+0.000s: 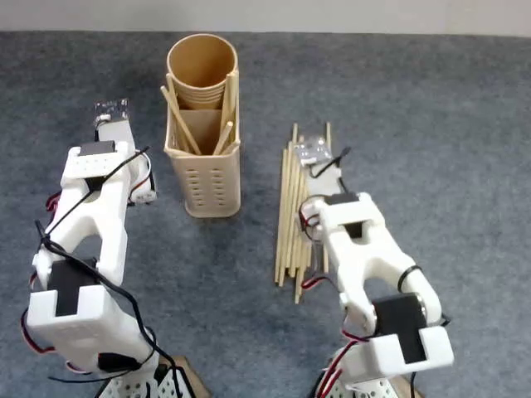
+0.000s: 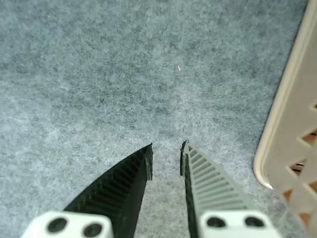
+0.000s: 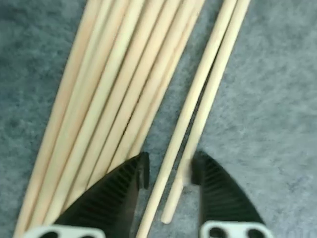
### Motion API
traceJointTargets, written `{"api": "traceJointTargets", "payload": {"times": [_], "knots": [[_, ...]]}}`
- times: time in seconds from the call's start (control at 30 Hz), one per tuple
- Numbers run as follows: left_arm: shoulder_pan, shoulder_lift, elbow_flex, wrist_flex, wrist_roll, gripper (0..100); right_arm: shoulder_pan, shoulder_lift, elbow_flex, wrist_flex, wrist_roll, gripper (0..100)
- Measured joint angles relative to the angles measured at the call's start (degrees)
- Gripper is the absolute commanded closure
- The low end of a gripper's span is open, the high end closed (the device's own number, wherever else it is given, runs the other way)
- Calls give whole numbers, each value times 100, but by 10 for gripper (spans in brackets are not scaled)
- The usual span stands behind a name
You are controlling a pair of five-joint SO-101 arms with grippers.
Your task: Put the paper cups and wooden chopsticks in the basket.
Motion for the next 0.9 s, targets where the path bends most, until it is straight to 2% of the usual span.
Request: {"api": "traceJointTargets", "payload": {"times": [0.17, 0.3, 0.47, 0.67, 0.8, 0.9], "knots": [[0, 0, 0, 0, 0, 867, 264, 53, -53, 35, -26, 994], [0, 0, 0, 0, 0, 867, 466, -352, -35, 79, -343, 994], [0, 0, 0, 0, 0, 867, 598, -2084, -26, 88, -677, 994], [0, 0, 0, 0, 0, 867, 308, -4598, -114, -246, -747, 994], [0, 0, 0, 0, 0, 867, -44, -5160, -527, -360, -747, 994], [0, 0, 0, 0, 0, 867, -44, -5204, -721, 44, -747, 994]]}}
